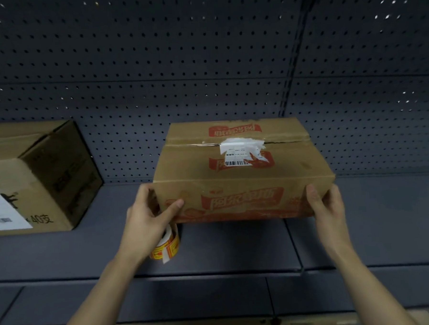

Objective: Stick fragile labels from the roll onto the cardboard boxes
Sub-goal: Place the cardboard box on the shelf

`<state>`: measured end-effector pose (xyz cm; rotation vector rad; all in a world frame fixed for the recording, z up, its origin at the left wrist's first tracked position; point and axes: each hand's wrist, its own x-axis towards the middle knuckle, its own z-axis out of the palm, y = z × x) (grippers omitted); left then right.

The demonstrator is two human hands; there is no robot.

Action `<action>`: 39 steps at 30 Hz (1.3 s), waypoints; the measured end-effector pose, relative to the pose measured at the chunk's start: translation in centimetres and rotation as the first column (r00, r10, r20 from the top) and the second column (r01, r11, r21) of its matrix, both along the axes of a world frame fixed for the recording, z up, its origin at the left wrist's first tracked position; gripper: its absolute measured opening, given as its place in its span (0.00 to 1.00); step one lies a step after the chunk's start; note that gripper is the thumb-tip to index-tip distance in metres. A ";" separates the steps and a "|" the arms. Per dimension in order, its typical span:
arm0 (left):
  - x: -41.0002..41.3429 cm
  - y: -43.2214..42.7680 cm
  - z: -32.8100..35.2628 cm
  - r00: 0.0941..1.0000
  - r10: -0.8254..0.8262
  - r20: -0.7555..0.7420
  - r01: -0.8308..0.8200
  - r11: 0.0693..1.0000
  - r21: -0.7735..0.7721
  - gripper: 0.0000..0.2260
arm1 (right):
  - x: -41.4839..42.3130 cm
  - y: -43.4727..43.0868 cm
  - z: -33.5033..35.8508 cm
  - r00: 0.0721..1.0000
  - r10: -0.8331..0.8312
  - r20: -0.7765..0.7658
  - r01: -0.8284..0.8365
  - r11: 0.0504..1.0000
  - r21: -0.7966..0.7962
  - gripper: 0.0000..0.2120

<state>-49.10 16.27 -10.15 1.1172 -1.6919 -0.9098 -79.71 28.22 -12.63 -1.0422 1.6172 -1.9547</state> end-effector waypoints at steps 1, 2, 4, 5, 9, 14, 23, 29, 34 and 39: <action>-0.1 -0.3 -0.2 0.999 0.002 0.041 -0.002 1.000 0.003 0.14 | -0.1 -0.1 -0.3 1.000 -0.001 0.007 0.001 1.000 0.007 0.10; -0.1 -0.5 -0.4 0.997 0.001 0.080 -0.002 1.000 0.006 0.14 | -0.3 -0.1 -0.8 1.000 0.001 0.010 -0.001 1.000 0.014 0.11; 0.0 -0.8 -0.8 0.988 -0.009 0.153 0.007 1.000 0.009 0.15 | -0.7 -0.2 -1.7 1.000 0.005 0.012 -0.005 0.999 0.042 0.15; 0.0 -1.0 -1.0 0.983 -0.014 0.182 0.013 1.000 0.007 0.16 | -0.9 -0.3 -2.1 1.000 0.001 0.010 -0.001 0.998 0.058 0.16; -0.2 -1.5 -1.0 0.977 -0.038 0.208 0.036 0.999 0.011 0.16 | -1.5 -0.6 -3.4 1.000 -0.004 0.014 0.003 0.995 0.101 0.08; -1.0 -2.7 -0.7 0.976 -0.120 0.184 0.115 0.993 0.041 0.14 | -2.5 -0.5 -3.3 0.999 -0.034 0.000 0.034 0.996 0.088 0.11; -0.1 -3.4 -2.9 0.944 -0.176 0.280 0.153 0.983 0.102 0.16 | -2.1 -0.5 -4.6 1.000 -0.024 -0.017 0.026 0.986 0.162 0.24; 0.6 -3.7 -4.2 0.898 -0.167 0.408 0.138 0.985 0.099 0.18 | -1.8 -0.1 -5.4 0.999 0.032 -0.030 -0.026 0.979 0.200 0.13; 0.8 -3.6 -4.2 0.904 -0.171 0.392 0.137 0.984 0.114 0.17 | -1.4 0.2 -5.9 0.998 0.059 -0.027 -0.051 0.967 0.249 0.10; 0.9 -3.7 -4.6 0.906 -0.169 0.389 0.140 0.985 0.103 0.17 | -1.1 0.2 -5.4 0.998 0.050 -0.026 -0.042 0.964 0.264 0.13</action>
